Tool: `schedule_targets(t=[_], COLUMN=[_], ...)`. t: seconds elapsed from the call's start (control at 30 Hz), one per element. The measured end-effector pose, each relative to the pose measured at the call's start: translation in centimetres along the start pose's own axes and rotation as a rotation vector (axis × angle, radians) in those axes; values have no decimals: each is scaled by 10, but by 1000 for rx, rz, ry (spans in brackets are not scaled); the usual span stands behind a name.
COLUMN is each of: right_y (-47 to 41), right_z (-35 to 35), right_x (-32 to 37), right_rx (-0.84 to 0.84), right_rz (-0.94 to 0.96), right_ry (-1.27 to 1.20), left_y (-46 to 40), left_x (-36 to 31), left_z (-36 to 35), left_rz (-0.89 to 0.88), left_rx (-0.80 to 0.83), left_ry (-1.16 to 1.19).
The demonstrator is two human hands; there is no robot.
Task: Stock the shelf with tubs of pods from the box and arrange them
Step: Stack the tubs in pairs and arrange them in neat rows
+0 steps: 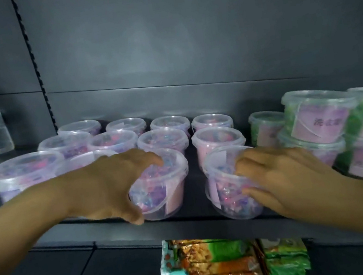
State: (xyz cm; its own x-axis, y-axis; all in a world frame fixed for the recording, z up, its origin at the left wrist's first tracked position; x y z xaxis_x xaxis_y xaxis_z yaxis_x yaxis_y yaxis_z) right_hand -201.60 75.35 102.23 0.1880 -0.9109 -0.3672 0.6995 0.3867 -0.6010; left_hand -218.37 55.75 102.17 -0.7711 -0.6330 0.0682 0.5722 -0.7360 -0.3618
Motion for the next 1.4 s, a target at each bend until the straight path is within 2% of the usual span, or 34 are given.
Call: schedule_targets(t=[0.1, 0.17, 0.23, 0.33, 0.4, 0.47, 0.57, 0.63, 0.73, 0.87, 1.03, 1.17, 1.27, 1.4], right_y=[12, 18, 21, 18, 12, 7, 4, 8, 16, 19, -12, -47, -61, -62], right_z=[2, 7, 14, 15, 9, -1, -4, -4, 2, 25, 48, 19, -15, -45], right_x=[-10, -17, -22, -14, 4, 14, 16, 13, 1, -22, -53, -84, -101, -111], right_rx=[11, 43, 64, -47, -93, -98, -113, -117, -151, -226, -425, -446, -419, -399], right_rz=[-70, -110, -239, -351, -300, -208, -151, -137, -196, -322, -309, -348, -371, -387], right_ry=[-35, 26, 60, -21, 1, 124, 250, 267, 196, -26, -142, -212, -257, -287], left_y=[15, 22, 25, 34, 37, 36, 26, 20, 15, 17, 21, 29, 36, 31], left_x=[-5, -6, -9, -20, -31, -43, -55, -61, -64, -66, -69, -63, -54, -31], left_z=[-7, -4, -3, -1, 2, 8, 5, 2, -6, -7, -5, 7, 30, 65], left_rz=[-96, -73, -25, -2, -27, -14, 45, -5, -65, -111, -102, -21, 38, 98], left_rx=[-114, -138, -175, -232, -332, -423, -477, -540, -550, -614, -624, -671, -791, -861], left_ry=[-27, -8, 39, 106, 112, 94, -16, -118, -242, -245, -221, -144, -99, 29])
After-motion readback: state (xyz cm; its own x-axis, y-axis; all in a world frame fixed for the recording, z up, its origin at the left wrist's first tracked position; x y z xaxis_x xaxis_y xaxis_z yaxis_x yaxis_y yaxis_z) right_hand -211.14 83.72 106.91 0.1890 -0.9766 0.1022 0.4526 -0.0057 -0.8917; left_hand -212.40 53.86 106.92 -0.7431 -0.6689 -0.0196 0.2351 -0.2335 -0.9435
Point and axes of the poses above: each hand's wrist, its own y-axis away from the middle knuckle, its own z-axis out of the back of the hand, x = y × z, the point moved 3 cm from there along -y, towards the middle knuckle, and after that the axes turned 15 degrees about -x, right-handed, at the moved point
